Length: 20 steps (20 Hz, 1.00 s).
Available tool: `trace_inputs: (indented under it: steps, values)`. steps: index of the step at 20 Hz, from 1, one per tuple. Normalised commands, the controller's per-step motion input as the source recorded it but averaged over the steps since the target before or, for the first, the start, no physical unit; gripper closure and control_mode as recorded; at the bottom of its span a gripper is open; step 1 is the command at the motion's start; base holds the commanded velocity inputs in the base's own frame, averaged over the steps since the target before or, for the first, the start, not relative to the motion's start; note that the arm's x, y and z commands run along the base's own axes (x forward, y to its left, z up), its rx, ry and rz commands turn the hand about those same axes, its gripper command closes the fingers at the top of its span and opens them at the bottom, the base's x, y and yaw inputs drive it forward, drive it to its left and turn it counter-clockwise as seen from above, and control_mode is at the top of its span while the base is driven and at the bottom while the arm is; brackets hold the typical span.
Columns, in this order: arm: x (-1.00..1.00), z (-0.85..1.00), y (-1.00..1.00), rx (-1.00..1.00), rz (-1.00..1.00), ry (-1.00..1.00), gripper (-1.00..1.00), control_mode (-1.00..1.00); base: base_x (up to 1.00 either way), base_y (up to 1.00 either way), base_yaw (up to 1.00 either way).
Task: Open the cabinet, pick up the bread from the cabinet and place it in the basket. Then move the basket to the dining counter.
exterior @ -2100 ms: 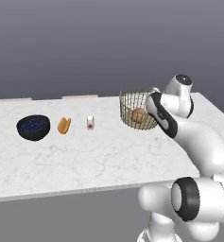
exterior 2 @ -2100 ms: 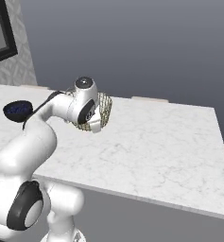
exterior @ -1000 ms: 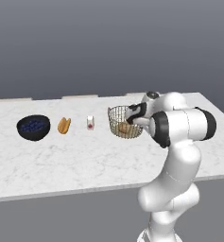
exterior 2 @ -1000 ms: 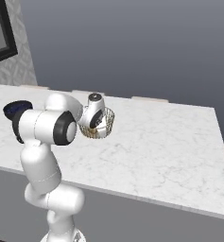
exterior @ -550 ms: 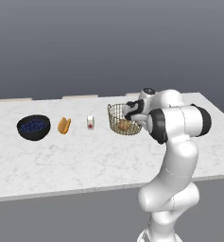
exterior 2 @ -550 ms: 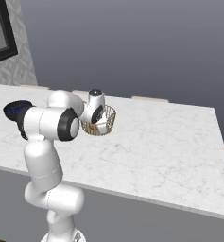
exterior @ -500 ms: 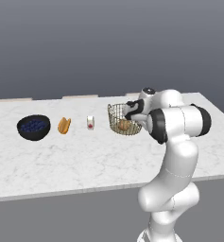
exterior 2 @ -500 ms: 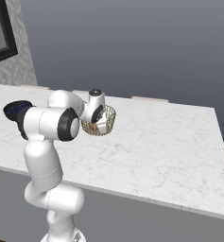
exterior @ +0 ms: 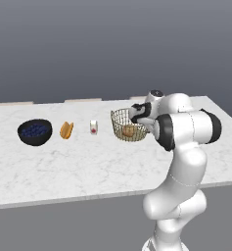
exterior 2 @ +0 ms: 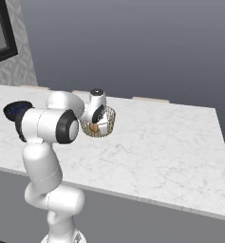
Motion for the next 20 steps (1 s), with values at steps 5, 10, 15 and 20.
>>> trace_inputs:
  steps: [5, 10, 15, 20]
  values:
    - [-0.45, 0.83, 0.08, 0.04, 0.05, -0.09, -1.00, -1.00, 0.00, 0.00, 0.00]
    - [-1.00, 0.79, 0.00, -0.01, 0.17, -0.07, -1.00, -1.00, 0.00, 0.00, 0.00]
    - [-1.00, 0.21, 0.00, -0.11, 0.31, -0.07, -1.00, -1.00, 0.00, 0.00, 0.00]
    - [-1.00, 0.05, 0.00, -0.28, 0.37, -0.05, -1.00, -1.00, 0.00, 0.00, 0.00]
